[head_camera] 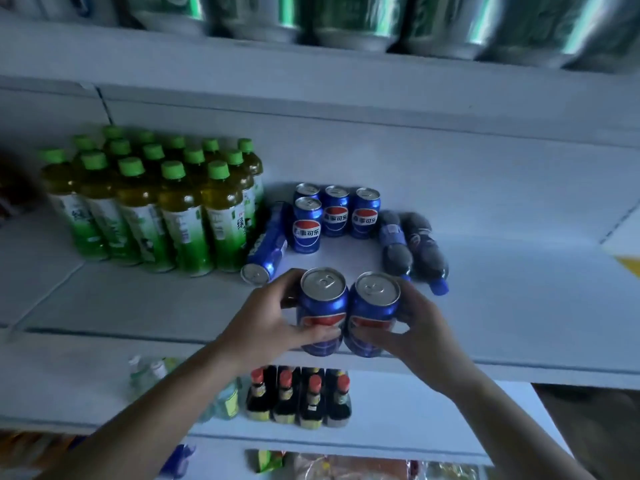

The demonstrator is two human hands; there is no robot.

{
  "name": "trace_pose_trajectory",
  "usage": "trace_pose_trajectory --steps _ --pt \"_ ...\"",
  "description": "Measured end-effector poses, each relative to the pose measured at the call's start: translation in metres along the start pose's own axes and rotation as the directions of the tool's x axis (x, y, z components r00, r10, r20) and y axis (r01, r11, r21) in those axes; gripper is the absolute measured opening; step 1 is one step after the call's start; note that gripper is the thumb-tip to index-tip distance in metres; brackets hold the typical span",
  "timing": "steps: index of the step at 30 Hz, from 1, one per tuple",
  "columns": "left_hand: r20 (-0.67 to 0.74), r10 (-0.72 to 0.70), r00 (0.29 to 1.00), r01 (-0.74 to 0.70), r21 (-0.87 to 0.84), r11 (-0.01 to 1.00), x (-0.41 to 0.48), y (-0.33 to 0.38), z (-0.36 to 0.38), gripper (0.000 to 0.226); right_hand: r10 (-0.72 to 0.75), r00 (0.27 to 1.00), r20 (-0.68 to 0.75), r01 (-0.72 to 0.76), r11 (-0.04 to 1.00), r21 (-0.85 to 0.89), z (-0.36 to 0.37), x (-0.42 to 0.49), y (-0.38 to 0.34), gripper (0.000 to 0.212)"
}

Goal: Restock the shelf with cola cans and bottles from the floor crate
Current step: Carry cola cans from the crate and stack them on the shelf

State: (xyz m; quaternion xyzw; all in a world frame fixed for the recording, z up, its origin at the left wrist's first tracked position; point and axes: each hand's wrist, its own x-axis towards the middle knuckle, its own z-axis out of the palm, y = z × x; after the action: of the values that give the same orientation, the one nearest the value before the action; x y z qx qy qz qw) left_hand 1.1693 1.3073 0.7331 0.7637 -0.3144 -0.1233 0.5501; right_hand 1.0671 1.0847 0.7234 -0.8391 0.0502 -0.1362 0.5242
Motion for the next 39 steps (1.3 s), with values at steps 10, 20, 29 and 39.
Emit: trace_pose_trajectory --steps 10,20,29,39 --pt "0.128 -0.001 0.992 -0.008 0.064 0.998 0.056 -0.032 0.002 0.063 0.045 0.996 -0.072 -0.052 0.993 -0.103 0.002 0.035 0.035 0.073" --pt "0.189 0.381 0.905 -0.415 0.585 0.697 0.041 -0.033 0.000 0.101 -0.289 0.957 -0.023 0.198 0.709 -0.677 0.006 0.018 0.026 0.095" --pt "0.240 0.565 0.789 -0.536 0.719 0.443 0.056 -0.042 0.004 0.072 -0.501 0.861 0.089 0.342 0.439 -0.831 0.004 0.029 0.049 0.078" --pt "0.227 0.548 0.805 -0.477 0.797 0.370 0.140 -0.049 -0.002 0.073 -0.464 0.885 0.051 0.295 0.472 -0.831 -0.004 0.114 0.063 0.075"
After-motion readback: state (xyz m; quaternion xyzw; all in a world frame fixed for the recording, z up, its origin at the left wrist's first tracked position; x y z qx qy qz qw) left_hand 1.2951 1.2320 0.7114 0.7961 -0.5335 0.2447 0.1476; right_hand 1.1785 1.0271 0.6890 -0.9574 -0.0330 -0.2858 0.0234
